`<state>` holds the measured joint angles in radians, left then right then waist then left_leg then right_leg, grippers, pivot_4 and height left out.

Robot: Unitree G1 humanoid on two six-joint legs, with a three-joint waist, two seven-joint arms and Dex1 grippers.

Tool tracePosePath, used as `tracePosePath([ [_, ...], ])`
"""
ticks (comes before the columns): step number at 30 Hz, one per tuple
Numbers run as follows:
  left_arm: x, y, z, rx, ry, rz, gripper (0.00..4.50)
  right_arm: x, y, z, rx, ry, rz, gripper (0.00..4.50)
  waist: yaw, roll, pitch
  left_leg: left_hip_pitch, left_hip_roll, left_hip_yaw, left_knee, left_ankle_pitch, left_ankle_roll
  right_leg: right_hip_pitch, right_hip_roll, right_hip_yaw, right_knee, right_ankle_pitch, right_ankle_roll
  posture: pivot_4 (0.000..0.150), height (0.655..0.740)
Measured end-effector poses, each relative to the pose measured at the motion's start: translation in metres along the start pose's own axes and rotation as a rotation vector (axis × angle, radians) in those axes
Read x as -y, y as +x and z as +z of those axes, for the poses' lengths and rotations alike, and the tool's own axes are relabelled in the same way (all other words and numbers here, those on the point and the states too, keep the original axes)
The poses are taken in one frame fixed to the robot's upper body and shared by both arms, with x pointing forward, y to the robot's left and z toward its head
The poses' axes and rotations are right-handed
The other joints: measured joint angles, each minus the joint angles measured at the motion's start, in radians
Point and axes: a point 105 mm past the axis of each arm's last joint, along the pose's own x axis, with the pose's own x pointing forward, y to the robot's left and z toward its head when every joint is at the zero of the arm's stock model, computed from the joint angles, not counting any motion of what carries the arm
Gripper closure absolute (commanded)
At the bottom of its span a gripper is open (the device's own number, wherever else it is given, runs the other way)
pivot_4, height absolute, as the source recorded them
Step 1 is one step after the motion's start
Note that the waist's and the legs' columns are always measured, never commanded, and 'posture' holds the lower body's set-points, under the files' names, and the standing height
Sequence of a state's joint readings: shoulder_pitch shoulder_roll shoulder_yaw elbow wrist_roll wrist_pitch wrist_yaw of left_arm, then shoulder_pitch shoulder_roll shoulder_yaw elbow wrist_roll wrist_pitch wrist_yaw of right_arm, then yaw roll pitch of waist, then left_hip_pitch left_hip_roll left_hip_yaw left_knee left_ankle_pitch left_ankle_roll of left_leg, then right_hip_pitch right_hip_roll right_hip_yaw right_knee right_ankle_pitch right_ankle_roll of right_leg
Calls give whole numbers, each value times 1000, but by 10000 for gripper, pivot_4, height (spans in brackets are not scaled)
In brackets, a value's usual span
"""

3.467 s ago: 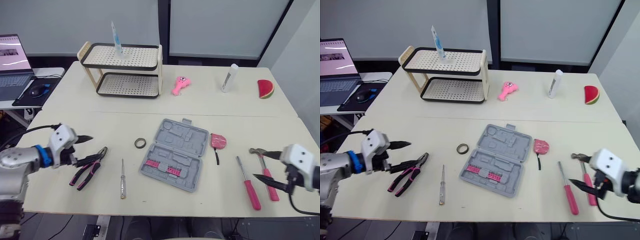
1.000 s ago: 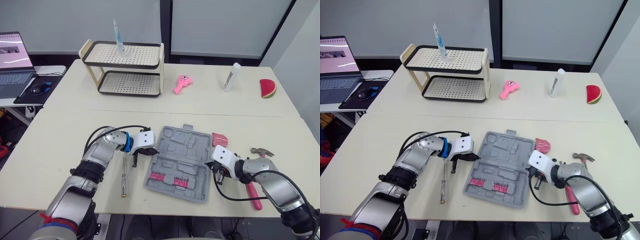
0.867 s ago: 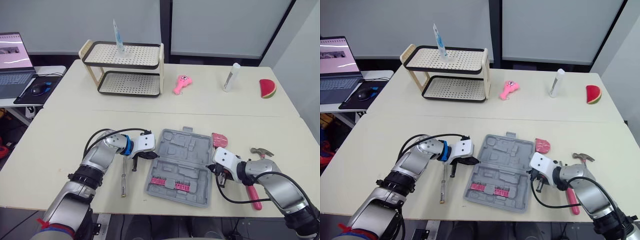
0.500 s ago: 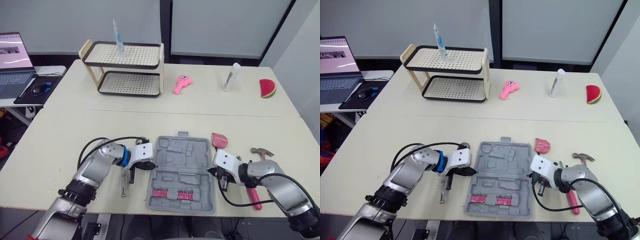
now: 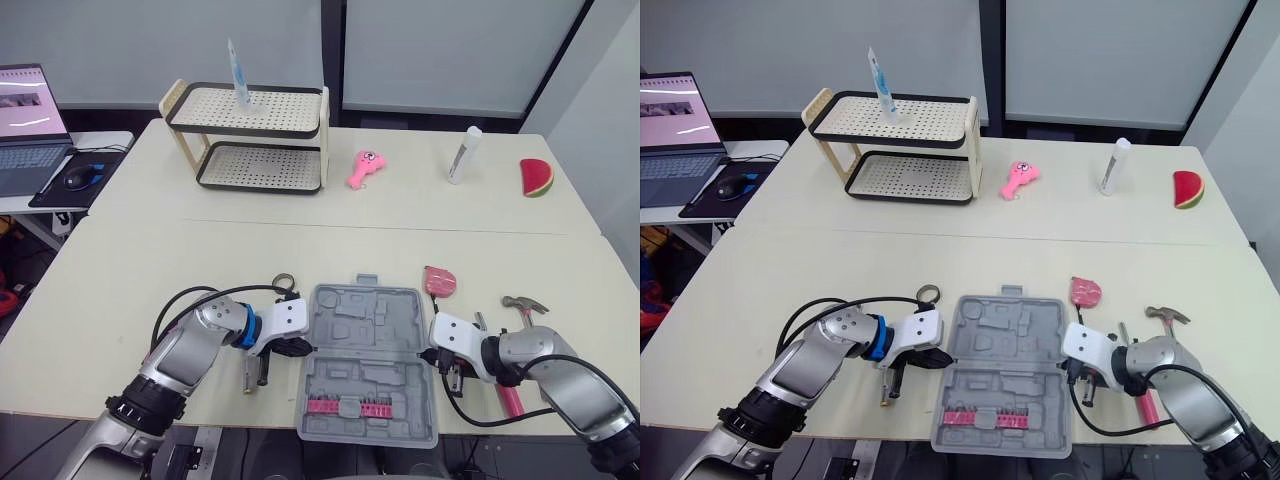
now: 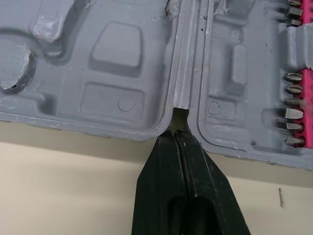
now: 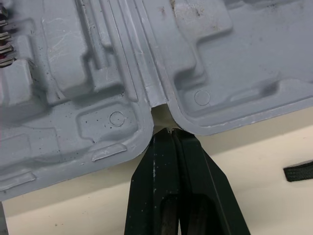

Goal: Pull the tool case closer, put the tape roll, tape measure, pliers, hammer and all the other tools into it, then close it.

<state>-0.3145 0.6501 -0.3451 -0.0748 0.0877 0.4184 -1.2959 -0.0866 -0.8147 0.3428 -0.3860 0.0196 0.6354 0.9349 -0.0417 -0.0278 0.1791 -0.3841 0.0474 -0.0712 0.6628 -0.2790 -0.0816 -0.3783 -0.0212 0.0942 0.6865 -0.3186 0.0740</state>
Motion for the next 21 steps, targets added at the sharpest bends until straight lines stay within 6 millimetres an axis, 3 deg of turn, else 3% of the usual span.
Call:
tracePosePath([
  [21, 10, -1, -4, -24, -12, -21, 45000, -9, 4, -2, -10, -19, 33, 44756, 2, 0, 0, 0, 0, 0, 0, 0, 0, 2, 0, 0, -2, 0, 0, 1500, 7350],
])
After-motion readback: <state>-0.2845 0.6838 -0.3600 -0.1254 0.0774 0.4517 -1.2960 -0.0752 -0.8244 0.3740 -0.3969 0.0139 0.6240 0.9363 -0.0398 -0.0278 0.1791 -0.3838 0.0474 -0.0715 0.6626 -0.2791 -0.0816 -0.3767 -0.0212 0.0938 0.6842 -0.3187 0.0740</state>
